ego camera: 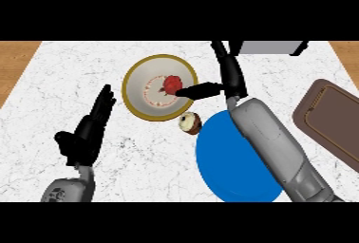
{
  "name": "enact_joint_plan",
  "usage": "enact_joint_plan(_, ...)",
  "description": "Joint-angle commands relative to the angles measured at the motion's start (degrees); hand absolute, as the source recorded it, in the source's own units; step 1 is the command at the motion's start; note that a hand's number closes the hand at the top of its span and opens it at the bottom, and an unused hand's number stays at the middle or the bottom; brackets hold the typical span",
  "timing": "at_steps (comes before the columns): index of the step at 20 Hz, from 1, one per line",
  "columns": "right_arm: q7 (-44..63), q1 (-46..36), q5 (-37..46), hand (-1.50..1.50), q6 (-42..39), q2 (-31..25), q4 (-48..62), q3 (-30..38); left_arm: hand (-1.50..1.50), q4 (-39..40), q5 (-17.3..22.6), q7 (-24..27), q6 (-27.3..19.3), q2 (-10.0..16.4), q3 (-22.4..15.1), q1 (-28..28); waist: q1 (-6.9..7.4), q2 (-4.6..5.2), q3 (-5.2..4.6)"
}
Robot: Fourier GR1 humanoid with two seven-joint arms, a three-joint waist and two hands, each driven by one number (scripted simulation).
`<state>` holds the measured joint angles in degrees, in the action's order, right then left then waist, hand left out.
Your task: Pick the bell pepper from the plate and place it in the bowl
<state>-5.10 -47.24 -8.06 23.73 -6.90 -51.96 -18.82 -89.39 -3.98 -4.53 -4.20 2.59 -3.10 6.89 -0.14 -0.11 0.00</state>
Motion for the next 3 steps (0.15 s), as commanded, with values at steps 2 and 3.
enact_joint_plan(2,2.83,7.95,3.16,-1.50,-3.06,-2.37,-10.17,-0.45,0.00,-1.47,-0.12,0.34,0.64,-0.35,-0.80,-2.44,0.01,-0.05,-0.01)
enact_joint_plan(3,0.56,8.25,4.40,-1.50,-2.13,-0.33,-7.86,1.23,0.00,0.87,-0.35,0.29,0.57,-0.54,-0.30,0.80,0.14,0.06,0.00)
